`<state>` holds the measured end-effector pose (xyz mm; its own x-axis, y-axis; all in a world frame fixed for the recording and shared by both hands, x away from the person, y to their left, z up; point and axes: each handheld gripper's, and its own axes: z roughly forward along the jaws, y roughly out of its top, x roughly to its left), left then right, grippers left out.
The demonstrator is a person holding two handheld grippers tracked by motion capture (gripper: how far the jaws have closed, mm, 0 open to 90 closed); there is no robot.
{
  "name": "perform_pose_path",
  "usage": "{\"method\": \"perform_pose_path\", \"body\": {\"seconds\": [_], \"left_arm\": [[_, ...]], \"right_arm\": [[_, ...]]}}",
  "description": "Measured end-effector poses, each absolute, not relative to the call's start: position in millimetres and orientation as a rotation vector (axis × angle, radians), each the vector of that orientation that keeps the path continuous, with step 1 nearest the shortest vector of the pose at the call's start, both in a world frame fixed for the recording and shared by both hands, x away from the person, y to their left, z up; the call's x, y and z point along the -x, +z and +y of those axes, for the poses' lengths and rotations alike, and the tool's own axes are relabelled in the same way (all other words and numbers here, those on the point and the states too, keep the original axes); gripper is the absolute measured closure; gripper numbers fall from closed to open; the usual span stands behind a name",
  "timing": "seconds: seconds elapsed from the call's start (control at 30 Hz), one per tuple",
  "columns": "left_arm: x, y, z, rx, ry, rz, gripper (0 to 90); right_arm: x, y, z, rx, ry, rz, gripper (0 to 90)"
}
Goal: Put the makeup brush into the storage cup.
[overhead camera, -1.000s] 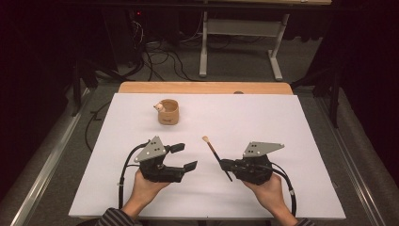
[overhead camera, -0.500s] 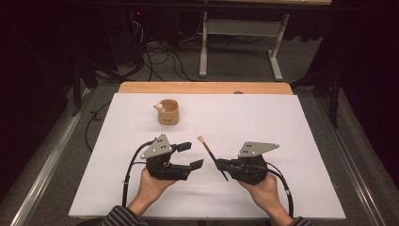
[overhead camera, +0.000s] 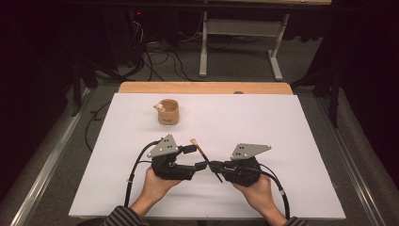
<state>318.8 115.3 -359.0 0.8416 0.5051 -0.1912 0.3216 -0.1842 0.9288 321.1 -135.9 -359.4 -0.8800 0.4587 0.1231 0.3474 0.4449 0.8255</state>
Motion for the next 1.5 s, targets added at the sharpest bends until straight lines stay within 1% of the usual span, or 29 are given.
{"method": "perform_pose_path", "body": {"seconds": [0.17,0.57,0.83,1.07,1.5], "left_arm": [[-319,-360,114,-1.789,0.172,0.639,38.9],[-321,-361,115,-1.783,0.144,0.654,56.4],[-322,-362,114,-1.786,0.128,0.653,61.5],[-323,-362,116,-1.775,0.113,0.655,68.3],[-324,-363,117,-1.771,0.086,0.649,77.9]], "right_arm": [[-321,-360,-132,-0.708,1.427,2.572,85.9],[-319,-360,-128,-0.686,1.424,2.567,85.9],[-318,-361,-125,-0.684,1.428,2.57,85.9],[-318,-361,-123,-0.678,1.427,2.568,85.9],[-318,-363,-120,-0.664,1.427,2.564,85.8]]}}
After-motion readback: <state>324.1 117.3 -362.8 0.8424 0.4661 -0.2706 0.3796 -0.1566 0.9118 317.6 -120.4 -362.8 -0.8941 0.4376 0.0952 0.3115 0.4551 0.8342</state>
